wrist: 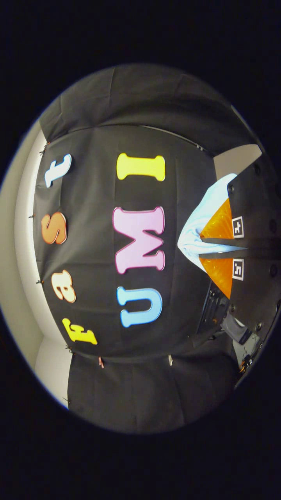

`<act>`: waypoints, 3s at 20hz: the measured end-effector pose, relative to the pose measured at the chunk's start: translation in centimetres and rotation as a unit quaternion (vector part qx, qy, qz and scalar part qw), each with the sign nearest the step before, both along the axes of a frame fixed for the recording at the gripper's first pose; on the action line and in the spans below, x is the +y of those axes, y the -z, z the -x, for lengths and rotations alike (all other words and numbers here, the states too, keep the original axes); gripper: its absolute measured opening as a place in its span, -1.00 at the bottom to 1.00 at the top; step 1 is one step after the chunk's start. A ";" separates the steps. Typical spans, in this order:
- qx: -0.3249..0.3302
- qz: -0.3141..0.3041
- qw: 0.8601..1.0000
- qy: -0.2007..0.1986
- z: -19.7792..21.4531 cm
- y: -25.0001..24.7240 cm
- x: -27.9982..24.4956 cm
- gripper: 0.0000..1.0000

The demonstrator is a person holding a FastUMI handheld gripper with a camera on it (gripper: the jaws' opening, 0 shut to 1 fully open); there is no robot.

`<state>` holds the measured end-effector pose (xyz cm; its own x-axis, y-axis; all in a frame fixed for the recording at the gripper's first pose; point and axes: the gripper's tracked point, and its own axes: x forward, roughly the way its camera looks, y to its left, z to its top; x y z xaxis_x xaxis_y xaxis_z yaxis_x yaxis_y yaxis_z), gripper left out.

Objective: Put the clothes into the washing machine and then close the washing machine lid.

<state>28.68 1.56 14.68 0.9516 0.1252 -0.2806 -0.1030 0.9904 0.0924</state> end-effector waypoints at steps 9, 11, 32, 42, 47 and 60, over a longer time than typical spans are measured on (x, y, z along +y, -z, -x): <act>0.019 -0.058 0.988 -0.139 -4.0 4.1 16.5 -0.90; 0.037 -0.068 0.984 -0.162 -4.6 6.4 19.4 -0.91; 0.270 0.033 0.927 -0.259 -3.7 33.9 28.7 -0.90; 0.232 0.017 0.926 -0.298 -2.4 31.6 30.6 0.14; 0.180 0.038 0.925 -0.333 -1.7 30.2 31.7 0.61; 0.080 -0.011 0.976 -0.202 -9.3 26.0 27.4 0.95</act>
<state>37.99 28.96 -11.31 0.7677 0.4885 -0.4147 -0.4671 0.8696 0.1597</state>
